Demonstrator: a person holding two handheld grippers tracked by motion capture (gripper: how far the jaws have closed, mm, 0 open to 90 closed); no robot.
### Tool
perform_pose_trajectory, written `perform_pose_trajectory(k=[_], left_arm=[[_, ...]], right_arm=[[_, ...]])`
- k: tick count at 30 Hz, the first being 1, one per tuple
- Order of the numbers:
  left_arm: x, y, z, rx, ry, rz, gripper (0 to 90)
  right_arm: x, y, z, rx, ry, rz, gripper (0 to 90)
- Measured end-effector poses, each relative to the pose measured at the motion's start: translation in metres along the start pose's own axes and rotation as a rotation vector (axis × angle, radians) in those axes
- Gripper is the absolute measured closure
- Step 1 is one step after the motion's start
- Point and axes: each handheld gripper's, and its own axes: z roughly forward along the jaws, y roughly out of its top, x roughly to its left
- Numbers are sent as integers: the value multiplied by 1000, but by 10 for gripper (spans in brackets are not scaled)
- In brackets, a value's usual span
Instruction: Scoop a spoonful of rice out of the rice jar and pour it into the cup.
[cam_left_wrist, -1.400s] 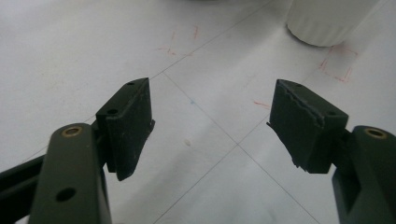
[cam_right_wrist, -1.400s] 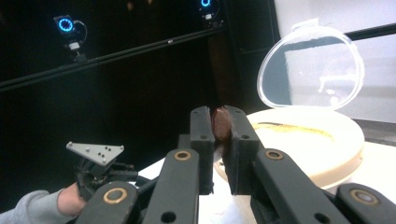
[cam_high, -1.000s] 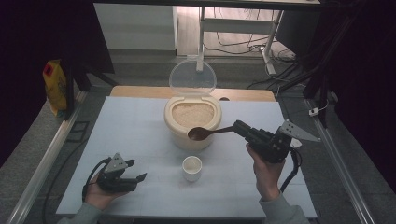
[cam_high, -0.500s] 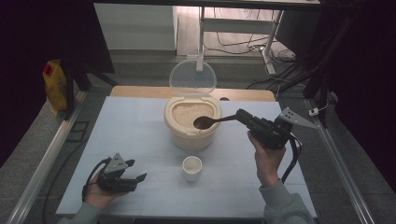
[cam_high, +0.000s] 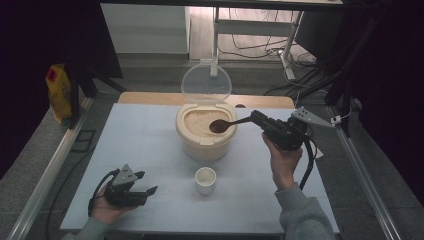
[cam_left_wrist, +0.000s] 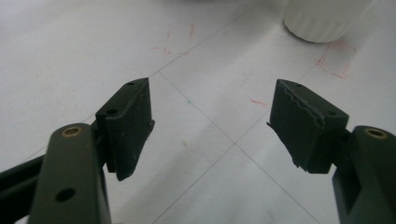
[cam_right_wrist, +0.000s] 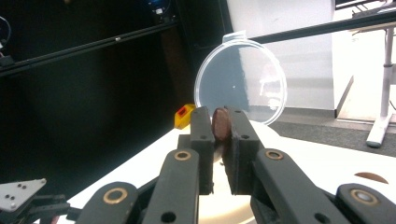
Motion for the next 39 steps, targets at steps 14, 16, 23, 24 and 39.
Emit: perform_pose_trajectory(k=[14,16,23,24,39], left_arm=[[1,-1,1,7,-3,0,293],[1,-1,1,9,-4,2,293],[1,0,1,9,-4,4,292],[1,0,1,9,-4,4,292],[1,-1,1,8,-3,3,292]], right_arm=[[-3,8,21,53,-96,-55,826],[-3,7,23,67,-109,-65,826],[-5,4,27,100,-132,-65,827],[-5,4,28,103,-132,-62,827],[-5,-4,40,132,-104,-5,828]])
